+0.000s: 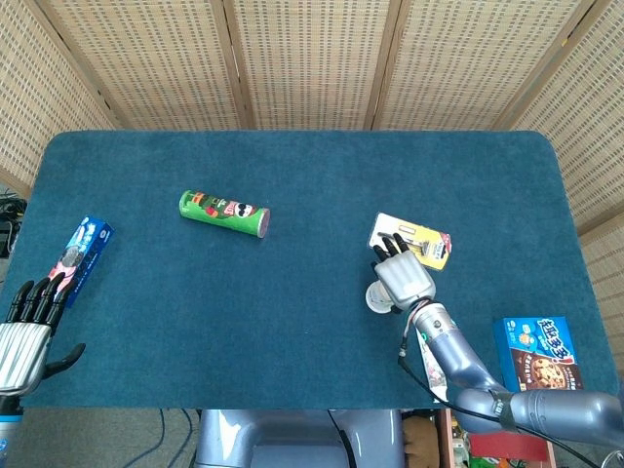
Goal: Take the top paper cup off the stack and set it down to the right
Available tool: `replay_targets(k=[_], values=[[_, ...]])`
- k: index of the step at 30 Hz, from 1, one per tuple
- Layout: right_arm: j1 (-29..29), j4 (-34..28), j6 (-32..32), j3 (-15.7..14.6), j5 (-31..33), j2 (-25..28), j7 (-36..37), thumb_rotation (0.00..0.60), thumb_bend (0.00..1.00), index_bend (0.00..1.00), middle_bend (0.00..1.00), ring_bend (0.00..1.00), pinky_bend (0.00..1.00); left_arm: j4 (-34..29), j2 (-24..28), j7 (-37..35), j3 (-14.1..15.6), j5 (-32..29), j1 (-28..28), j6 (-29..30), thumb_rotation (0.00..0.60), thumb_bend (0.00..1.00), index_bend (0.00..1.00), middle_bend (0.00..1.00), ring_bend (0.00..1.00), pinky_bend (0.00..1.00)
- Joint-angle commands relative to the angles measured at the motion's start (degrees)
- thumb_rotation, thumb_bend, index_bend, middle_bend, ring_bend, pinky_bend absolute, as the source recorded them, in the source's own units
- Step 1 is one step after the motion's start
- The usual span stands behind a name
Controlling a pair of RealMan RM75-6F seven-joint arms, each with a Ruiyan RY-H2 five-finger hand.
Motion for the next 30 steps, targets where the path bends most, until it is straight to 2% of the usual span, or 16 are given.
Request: replay_targets(k=[1,23,30], values=[[0.17,0.28,0.08,-0.17,0.16,-0.22,0.07,0.6,0.28,0.4,0.15,0.0,0.0,0.0,-0.02,0.08,0.03,0.04,-0.03,-0.04,0.6,0.25,0.0,0.0,0.0,0.0],[0.97,0.45,1.91,-1.26,-0.52,-0.87,-0.19,0.6,0.29,0.49,0.18,0.0,0.0,-0.16,0.06,0.02,0.1,0.35,0.01,0.17,0.6,0.25,0.0,0.0,0.0,0.0],[1.59,-1.55,3.04,-1.15,-0.28,0.56,-1.85,0.6,0.28,0.5,0.18,0.0,0.0,-0.11,0.07,-0.05,0.04,0.3,-0.02,0.16,0.6,0.25,0.0,0.0,0.0,0.0]])
